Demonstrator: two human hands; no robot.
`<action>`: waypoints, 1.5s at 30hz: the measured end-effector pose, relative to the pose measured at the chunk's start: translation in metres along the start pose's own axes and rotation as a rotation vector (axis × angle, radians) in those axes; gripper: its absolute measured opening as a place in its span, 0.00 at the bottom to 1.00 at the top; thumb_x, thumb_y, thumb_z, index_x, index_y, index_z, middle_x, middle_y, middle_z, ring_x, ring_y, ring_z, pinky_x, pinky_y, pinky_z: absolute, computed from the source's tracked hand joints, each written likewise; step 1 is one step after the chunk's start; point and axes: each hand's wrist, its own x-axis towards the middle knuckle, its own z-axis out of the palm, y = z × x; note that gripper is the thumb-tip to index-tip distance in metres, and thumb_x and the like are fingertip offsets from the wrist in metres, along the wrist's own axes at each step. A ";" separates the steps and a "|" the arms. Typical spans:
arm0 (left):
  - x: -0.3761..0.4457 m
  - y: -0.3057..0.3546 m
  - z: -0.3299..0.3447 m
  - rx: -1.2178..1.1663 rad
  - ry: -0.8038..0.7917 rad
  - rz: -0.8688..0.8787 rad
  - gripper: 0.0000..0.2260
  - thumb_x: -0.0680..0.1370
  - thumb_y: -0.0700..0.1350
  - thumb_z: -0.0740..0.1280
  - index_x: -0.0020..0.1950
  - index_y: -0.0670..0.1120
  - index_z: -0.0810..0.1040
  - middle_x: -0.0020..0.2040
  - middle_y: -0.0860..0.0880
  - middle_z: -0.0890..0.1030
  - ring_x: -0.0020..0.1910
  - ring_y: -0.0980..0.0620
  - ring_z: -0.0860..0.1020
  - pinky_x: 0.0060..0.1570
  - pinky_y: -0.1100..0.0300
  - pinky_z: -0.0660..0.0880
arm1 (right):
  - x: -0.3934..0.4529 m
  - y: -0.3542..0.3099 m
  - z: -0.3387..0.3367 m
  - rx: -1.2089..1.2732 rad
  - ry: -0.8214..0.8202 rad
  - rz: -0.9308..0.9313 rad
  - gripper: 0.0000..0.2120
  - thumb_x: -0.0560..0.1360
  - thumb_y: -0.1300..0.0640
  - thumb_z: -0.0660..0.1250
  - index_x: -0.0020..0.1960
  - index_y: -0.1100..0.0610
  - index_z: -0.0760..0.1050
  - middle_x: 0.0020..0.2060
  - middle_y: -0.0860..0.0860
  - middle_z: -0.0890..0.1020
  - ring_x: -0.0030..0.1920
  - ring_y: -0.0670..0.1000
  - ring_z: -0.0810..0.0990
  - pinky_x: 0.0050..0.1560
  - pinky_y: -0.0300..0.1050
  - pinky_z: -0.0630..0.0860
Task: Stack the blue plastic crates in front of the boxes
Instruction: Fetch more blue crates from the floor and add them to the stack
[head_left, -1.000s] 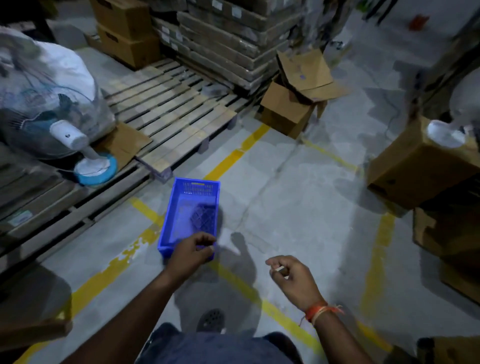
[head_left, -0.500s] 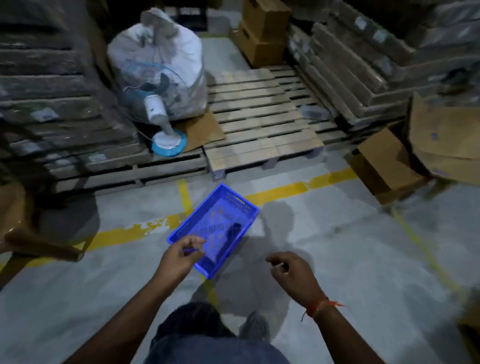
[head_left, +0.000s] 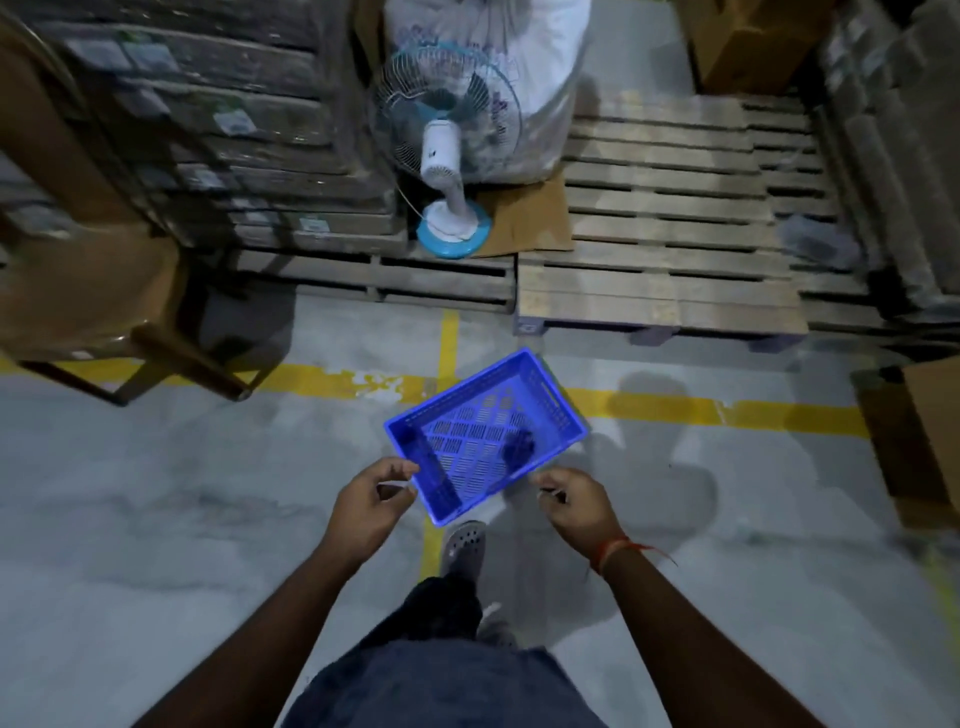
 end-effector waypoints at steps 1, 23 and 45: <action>0.007 -0.001 0.003 0.012 0.009 0.002 0.10 0.76 0.37 0.72 0.50 0.52 0.83 0.48 0.63 0.83 0.37 0.61 0.80 0.42 0.68 0.74 | 0.012 0.003 0.005 -0.017 -0.013 -0.010 0.13 0.68 0.56 0.66 0.50 0.54 0.84 0.41 0.44 0.82 0.43 0.35 0.79 0.49 0.33 0.74; 0.283 -0.352 0.143 0.319 0.383 -0.342 0.16 0.70 0.48 0.73 0.58 0.52 0.83 0.67 0.39 0.72 0.61 0.39 0.76 0.65 0.50 0.73 | 0.331 0.252 0.190 -0.320 -0.155 -0.101 0.16 0.70 0.61 0.73 0.58 0.54 0.81 0.49 0.55 0.74 0.38 0.53 0.78 0.51 0.47 0.77; 0.400 -0.421 0.071 0.305 0.273 -0.189 0.18 0.67 0.49 0.71 0.56 0.55 0.82 0.33 0.46 0.72 0.32 0.45 0.73 0.42 0.51 0.75 | 0.409 0.252 0.263 -0.256 -0.225 -0.226 0.17 0.70 0.61 0.75 0.58 0.54 0.81 0.50 0.53 0.76 0.37 0.47 0.79 0.47 0.37 0.75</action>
